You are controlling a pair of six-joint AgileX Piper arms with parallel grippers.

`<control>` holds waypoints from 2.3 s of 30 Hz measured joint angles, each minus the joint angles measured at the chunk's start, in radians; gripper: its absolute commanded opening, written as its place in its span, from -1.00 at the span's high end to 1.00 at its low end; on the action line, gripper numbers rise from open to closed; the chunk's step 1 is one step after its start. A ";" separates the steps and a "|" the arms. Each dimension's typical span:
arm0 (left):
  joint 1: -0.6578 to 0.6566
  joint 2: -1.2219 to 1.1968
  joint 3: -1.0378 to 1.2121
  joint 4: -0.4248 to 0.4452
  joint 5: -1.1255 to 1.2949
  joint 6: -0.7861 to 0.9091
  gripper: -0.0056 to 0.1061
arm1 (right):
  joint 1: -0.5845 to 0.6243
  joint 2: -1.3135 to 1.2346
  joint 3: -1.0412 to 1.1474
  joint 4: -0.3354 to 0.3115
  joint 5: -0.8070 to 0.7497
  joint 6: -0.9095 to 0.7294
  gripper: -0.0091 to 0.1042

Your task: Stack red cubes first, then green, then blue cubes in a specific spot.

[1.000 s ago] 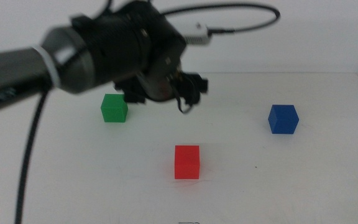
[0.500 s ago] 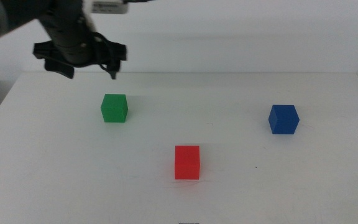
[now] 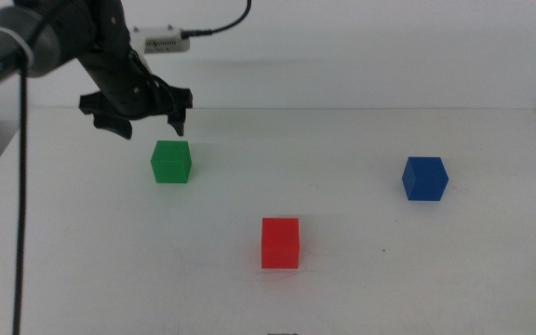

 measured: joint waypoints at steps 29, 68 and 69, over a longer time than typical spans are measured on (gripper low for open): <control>0.000 0.197 -0.034 -0.024 -0.114 0.002 0.45 | 0.000 0.000 0.001 0.000 0.000 0.000 -0.39; -0.557 -0.170 0.296 0.264 -0.110 -0.669 0.89 | 0.000 0.000 0.001 0.000 0.000 0.000 -0.39; -0.558 -0.167 0.296 0.253 -0.110 -0.670 0.89 | 0.000 0.000 0.001 0.000 0.000 0.000 -0.39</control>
